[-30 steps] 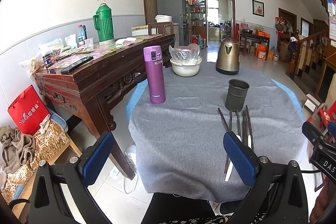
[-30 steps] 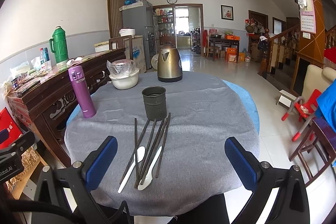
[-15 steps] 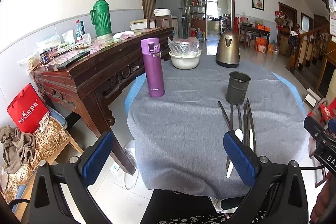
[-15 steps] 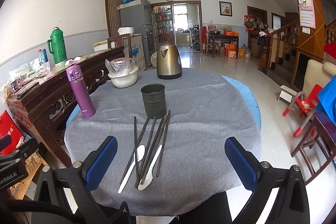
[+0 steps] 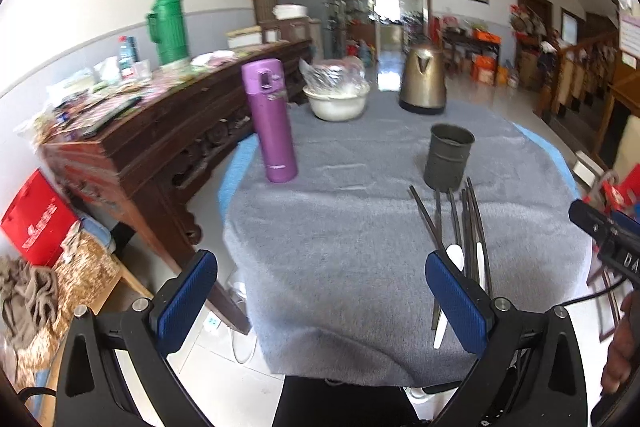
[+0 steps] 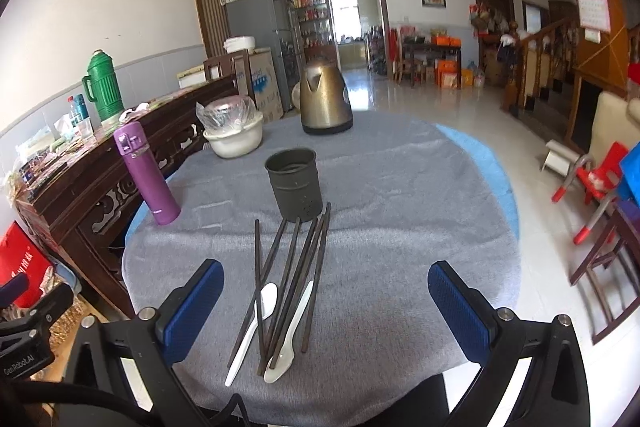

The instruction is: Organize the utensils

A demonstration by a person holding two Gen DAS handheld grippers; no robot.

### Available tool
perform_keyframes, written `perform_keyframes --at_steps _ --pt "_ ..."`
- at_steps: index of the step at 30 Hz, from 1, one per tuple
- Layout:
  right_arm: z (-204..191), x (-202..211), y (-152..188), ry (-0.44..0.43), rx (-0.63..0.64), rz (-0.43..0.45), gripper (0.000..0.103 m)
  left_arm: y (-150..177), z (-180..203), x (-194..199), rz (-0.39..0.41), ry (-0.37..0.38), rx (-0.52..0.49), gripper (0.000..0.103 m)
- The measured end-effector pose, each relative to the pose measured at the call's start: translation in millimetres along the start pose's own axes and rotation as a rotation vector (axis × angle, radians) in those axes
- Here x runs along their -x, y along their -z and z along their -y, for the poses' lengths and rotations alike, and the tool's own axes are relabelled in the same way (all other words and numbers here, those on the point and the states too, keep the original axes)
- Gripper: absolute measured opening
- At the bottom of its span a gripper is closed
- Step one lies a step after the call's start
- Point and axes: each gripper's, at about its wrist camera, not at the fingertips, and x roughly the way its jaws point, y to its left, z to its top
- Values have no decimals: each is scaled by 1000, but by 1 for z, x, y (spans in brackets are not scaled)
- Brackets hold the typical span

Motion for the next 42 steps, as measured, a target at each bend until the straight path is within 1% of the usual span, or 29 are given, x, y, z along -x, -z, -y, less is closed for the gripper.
perform_keyframes --at_steps 2,3,4,5,6,7,8,9,10,11,12,13,14,15,17,18,19,20,21,22,25,29,30,34,35,36,39,40,42 --pt "12 -16 -5 -38 -44 -28 101 -6 1 -18 -19 35 -19 103" --pt "14 -19 -6 -46 -53 -34 100 -10 1 -31 -43 57 -22 103" --pt "25 -37 -10 -83 -90 -69 95 -12 2 -40 -61 76 -18 103" --pt "26 -40 -10 -92 -98 -78 88 -15 2 -51 -80 95 -11 103" --pt "34 -60 -13 -125 -128 -120 82 -18 3 -61 -94 109 -6 103" --pt "38 -74 -15 -140 -145 -149 78 -21 5 -75 -114 123 -5 103" --pt "39 -80 -15 -144 -150 -160 71 -24 6 -85 -130 132 -4 103" --pt "43 -102 -16 -168 -173 -208 64 -27 9 -98 -146 143 -2 103" --pt "45 -117 -17 -188 -185 -235 61 -31 12 -114 -166 162 1 102" --pt "46 -122 -16 -194 -188 -243 54 -34 15 -124 -183 172 3 100" --pt "47 -142 -17 -213 -205 -281 48 -38 18 -139 -214 188 9 93" --pt "47 -150 -17 -221 -212 -298 45 -40 21 -150 -240 205 16 84" --pt "46 -165 -16 -239 -220 -337 39 -41 24 -159 -269 225 23 79" --pt "45 -175 -15 -254 -228 -368 39 -42 27 -168 -297 256 31 72" --pt "42 -186 -11 -281 -233 -402 39 -44 33 -181 -325 293 34 69" --pt "42 -185 -11 -284 -236 -407 39 -44 36 -187 -333 296 35 66" --pt "43 -191 -11 -277 -239 -411 39 -46 38 -195 -344 297 36 60" --pt "44 -195 -12 -274 -247 -414 38 -49 41 -203 -357 302 38 57" --pt "47 -200 -14 -279 -262 -418 36 -51 44 -211 -371 311 45 51" --pt "48 -209 -17 -296 -285 -426 35 -54 45 -219 -386 318 52 48" --pt "49 -224 -22 -317 -304 -459 30 -58 51 -237 -431 343 75 48" --pt "40 -247 -15 -268 -287 -527 25 -59 61 -252 -491 391 100 48" --pt "41 -250 -14 -261 -286 -533 22 -59 64 -257 -506 394 102 48" --pt "39 -260 -15 -243 -280 -536 16 -57 74 -274 -546 390 115 48" --pt "38 -262 -16 -242 -276 -538 11 -56 77 -277 -552 386 112 48" --pt "36 -265 -17 -237 -259 -538 10 -56 80 -280 -557 380 109 48" --pt "34 -267 -22 -238 -233 -535 8 -57 85 -288 -566 367 112 48" --pt "37 -264 -21 -235 -229 -533 8 -57 87 -290 -565 362 109 46" --pt "40 -261 -22 -207 -209 -529 7 -59 90 -292 -564 353 98 46"
